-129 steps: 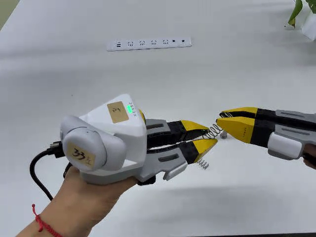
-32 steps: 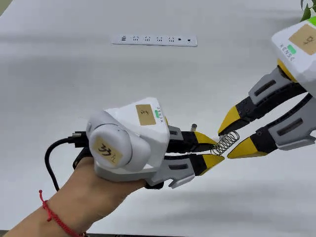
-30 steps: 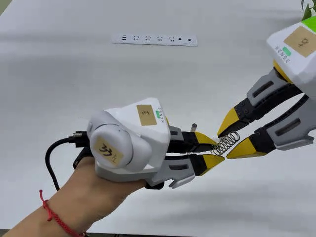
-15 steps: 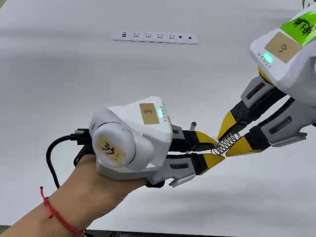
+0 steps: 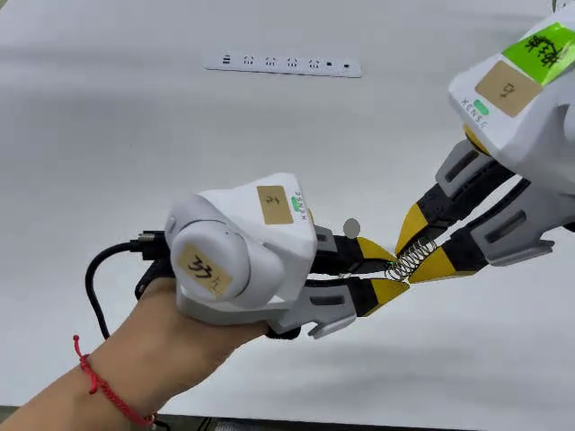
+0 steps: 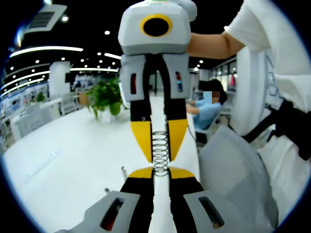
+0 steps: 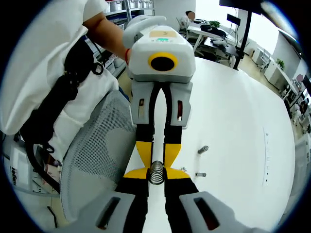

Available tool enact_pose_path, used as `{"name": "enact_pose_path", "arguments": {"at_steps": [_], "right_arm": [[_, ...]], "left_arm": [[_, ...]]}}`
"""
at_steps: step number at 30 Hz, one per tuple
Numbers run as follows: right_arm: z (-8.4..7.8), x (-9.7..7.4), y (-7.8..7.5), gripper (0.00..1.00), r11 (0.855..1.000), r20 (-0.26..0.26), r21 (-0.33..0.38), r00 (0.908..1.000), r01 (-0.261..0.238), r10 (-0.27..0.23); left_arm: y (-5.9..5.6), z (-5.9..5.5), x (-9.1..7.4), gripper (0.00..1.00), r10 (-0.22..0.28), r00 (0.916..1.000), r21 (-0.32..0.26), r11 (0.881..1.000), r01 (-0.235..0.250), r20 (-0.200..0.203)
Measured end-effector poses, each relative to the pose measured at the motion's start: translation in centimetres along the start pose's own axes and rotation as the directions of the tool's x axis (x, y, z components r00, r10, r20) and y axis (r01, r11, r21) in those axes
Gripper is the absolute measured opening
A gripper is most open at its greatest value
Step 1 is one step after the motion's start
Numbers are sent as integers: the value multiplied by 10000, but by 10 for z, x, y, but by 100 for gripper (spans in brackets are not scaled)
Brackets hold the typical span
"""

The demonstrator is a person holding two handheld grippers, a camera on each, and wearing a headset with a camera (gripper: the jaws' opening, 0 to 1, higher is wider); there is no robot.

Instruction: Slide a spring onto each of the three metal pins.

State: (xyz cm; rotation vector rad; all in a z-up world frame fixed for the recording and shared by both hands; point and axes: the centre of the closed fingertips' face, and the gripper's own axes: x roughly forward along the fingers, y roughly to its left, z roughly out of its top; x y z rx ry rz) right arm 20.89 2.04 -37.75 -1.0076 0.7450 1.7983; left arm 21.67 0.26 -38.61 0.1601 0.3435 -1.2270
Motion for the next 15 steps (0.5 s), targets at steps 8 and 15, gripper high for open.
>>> {"name": "enact_pose_path", "arguments": {"at_steps": [8,15], "right_arm": [[-1,0,0,12,10000,-10,38,10000,25,-25],[0,1,-1,12,10000,-8,53,10000,15,-15]], "left_arm": [[-1,0,1,10,-8,10000,-139,9999,9,48],[-1,0,1,11,-21,10000,-252,9997,23,92]]}}
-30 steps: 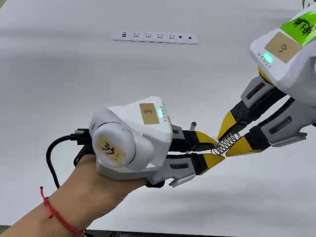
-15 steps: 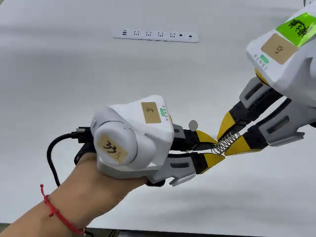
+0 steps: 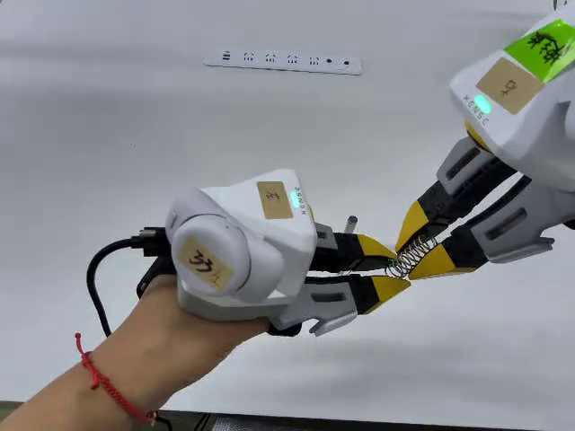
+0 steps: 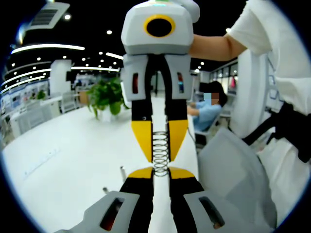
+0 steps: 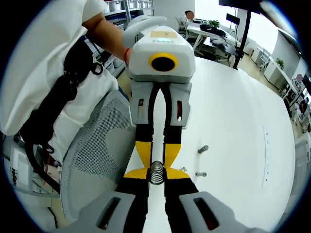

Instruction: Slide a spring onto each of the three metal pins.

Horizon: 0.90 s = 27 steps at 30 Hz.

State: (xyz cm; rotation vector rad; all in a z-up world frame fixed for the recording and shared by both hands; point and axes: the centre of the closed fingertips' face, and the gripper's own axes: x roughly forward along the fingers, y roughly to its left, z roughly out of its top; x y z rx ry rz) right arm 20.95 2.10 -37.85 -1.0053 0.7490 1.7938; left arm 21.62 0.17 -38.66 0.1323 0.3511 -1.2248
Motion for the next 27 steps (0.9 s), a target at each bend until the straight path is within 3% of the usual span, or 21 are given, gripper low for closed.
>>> {"name": "enact_pose_path", "arguments": {"at_steps": [17,27], "right_arm": [[2,-1,-2,12,9999,-73,-93,10000,37,-37],[3,-7,-13,12,9991,49,159,9992,400,-400]], "left_arm": [[6,0,-7,15,264,9995,-346,9991,-258,152],[20,-10,-26,23,965,9953,-260,9950,-963,88]]}}
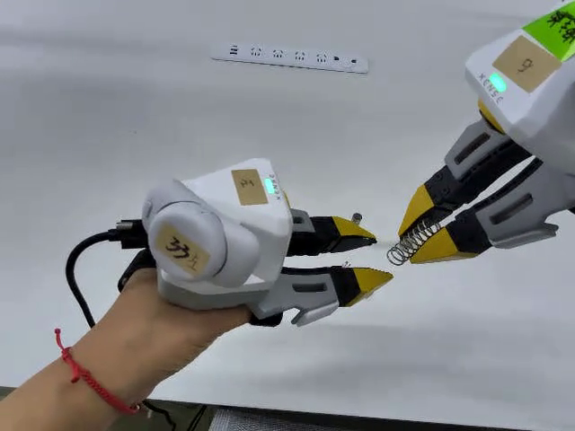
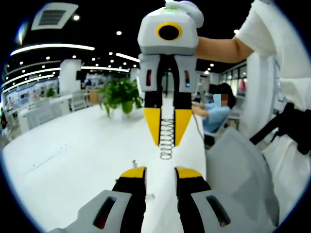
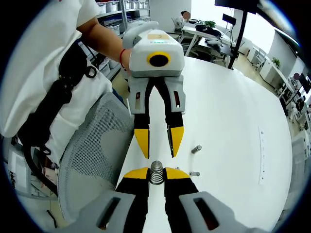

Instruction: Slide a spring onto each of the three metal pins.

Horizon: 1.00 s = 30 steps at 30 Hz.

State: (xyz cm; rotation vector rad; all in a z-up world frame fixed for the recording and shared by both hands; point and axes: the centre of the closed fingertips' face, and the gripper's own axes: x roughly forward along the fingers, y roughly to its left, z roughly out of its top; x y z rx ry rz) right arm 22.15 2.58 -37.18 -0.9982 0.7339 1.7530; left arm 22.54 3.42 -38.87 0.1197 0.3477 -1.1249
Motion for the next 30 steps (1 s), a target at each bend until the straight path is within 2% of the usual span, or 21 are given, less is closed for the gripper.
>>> {"name": "enact_pose_path", "arguments": {"at_steps": [2,17,23,30], "right_arm": [[-1,0,-3,12,9999,10,90,10000,94,-94],[-13,8,-31,12,9961,-195,556,9976,679,-669],[-20,12,-53,12,9916,-347,814,9946,1008,-982],[-28,20,-69,12,9867,-645,1045,9909,1248,-1185]], "left_arm": [[5,-3,-5,28,245,9997,87,9997,-245,-41],[33,-23,-33,55,1174,9922,337,9927,-1160,-417],[44,-32,-40,68,1463,9871,383,9888,-1440,-644],[51,-38,-45,84,1492,9860,575,9877,-1452,-737]]}}
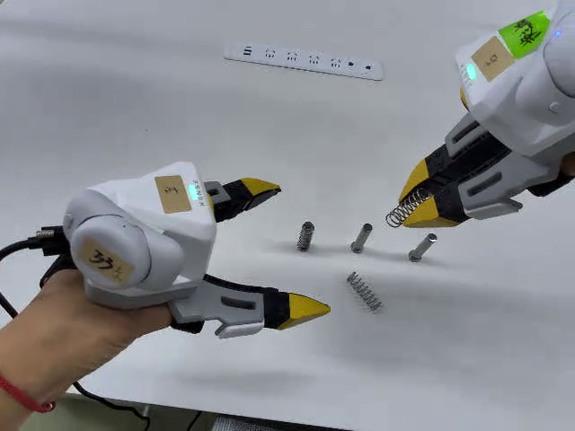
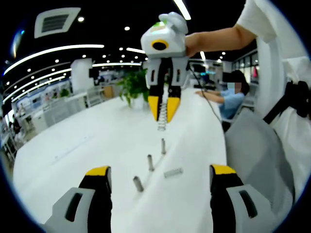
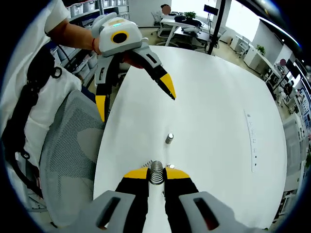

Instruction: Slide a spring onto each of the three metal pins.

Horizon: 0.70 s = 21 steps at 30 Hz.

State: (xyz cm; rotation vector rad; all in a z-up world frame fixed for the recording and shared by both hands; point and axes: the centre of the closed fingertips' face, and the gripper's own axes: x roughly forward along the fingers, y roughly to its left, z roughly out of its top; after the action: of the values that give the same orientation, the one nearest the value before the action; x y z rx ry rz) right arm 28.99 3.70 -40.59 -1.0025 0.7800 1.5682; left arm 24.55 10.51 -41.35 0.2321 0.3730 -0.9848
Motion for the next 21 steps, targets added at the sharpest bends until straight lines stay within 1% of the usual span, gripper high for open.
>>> {"name": "enact_pose_path", "arguments": {"at_steps": [1,6,8,12,17,21], "right_arm": [[-1,2,-2,12,10000,-42,37,10000,3,-3],[-8,11,-13,12,9998,-220,196,9997,100,-96],[-10,15,-16,12,9996,-301,274,9995,113,-105],[-15,25,-22,12,9991,-449,400,9989,124,-106],[-17,35,-27,12,9983,-569,567,9983,123,-90],[-21,43,-31,12,9979,-697,649,9976,90,-44]], "left_arm": [[1,-1,0,88,-11,10000,6,10000,11,5],[4,-8,1,96,23,9999,-37,10000,-23,-107],[4,-9,1,99,13,10000,-55,10000,-13,-49],[3,-13,2,100,-129,9999,34,9999,129,-16],[4,-23,3,100,-252,9992,230,9994,260,-325],[5,-26,2,100,-265,9991,94,9996,269,-324]]}}
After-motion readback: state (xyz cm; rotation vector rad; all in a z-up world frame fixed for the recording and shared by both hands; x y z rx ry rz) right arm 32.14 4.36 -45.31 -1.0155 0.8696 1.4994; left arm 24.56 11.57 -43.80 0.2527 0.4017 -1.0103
